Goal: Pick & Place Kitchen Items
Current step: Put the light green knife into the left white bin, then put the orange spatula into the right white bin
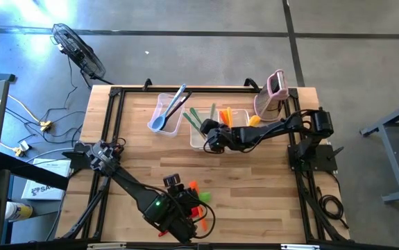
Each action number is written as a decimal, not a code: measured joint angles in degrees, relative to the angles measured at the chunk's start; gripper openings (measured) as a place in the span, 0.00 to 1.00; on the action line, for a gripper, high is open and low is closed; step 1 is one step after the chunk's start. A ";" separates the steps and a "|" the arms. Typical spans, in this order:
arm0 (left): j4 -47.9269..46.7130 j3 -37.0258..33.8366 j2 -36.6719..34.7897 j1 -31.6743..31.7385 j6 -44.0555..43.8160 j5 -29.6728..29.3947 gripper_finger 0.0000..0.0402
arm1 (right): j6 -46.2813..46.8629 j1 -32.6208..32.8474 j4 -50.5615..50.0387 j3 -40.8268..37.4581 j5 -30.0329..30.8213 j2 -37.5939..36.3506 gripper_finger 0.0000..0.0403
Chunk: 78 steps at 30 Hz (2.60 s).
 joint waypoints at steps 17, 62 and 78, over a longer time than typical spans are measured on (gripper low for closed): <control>0.00 0.00 0.00 -0.02 0.00 0.12 0.44 | 1.08 1.60 13.47 0.00 5.04 0.00 0.43; -0.31 -0.02 1.32 0.92 52.89 1.01 0.44 | 71.39 57.47 16.73 -0.02 46.74 -37.24 0.43; 4.27 0.06 7.48 11.07 72.50 16.65 0.44 | 95.64 64.36 -1.28 -0.02 31.99 -37.11 0.43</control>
